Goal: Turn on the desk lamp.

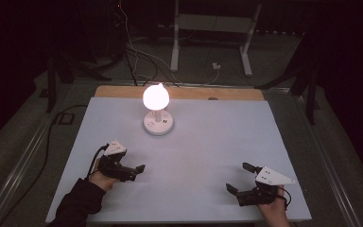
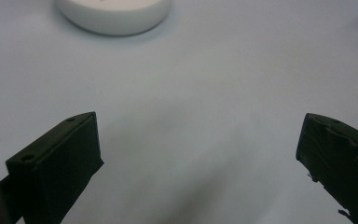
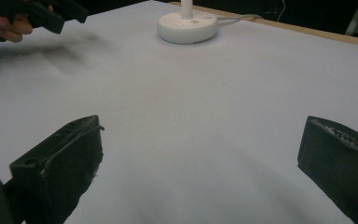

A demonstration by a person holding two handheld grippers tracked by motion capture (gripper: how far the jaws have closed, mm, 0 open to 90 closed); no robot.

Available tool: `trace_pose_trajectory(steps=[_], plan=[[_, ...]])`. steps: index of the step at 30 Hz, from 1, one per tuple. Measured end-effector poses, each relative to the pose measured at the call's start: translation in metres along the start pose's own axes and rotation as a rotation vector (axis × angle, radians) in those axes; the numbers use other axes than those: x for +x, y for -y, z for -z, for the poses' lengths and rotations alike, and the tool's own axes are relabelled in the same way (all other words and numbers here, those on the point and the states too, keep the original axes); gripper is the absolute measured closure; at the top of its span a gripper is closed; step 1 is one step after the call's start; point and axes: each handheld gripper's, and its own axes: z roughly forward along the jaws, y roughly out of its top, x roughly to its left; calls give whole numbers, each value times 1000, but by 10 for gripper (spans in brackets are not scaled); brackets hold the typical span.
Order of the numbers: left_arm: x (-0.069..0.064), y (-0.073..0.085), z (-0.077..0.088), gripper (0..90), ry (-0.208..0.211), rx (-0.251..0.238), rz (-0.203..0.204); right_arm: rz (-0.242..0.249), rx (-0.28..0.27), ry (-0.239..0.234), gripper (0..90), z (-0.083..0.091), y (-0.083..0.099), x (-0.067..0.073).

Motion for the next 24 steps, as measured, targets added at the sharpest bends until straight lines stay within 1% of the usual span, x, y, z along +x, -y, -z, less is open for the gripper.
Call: trace_pose_trajectory(steps=[3, 6, 8, 10, 12, 14, 16, 17, 20, 22, 23, 24], plan=[[1, 7, 5, 4, 2, 3, 2, -1, 1, 0, 1, 0, 0, 0], [2, 14, 10, 4, -5, 7, -1, 1, 2, -2, 1, 0, 0, 0], [2, 18, 14, 4, -13, 14, -9, 2, 4, -4, 2, -1, 0, 0], [2, 22, 17, 4, -10, 22, -12, 1, 6, -6, 1, -1, 0, 0], [0, 26, 20, 4, -9, 21, -14, 1, 5, -7, 2, -1, 0, 0], [-1, 29, 23, 4, -25, 18, -26, 1, 5, -8, 2, -1, 0, 0], [-2, 31, 27, 4, -24, 6, -25, 2, 3, -8, 1, -1, 0, 0], [-3, 33, 28, 4, -17, 6, -22, 2, 3, -7, 1, 0, 0, 0], [-4, 36, 32, 4, -14, 4, -33, 1, 2, -8, 1, 0, 0, 0], [-5, 39, 34, 4, -15, -5, -24, 1, 3, -9, 1, -1, 0, 0], [-5, 40, 35, 4, -8, -5, -11, 1, 3, -9, 1, 0, 0, 0], [-6, 42, 35, 4, -3, -8, -7, 1, 2, -9, 2, 0, 0, 0]])
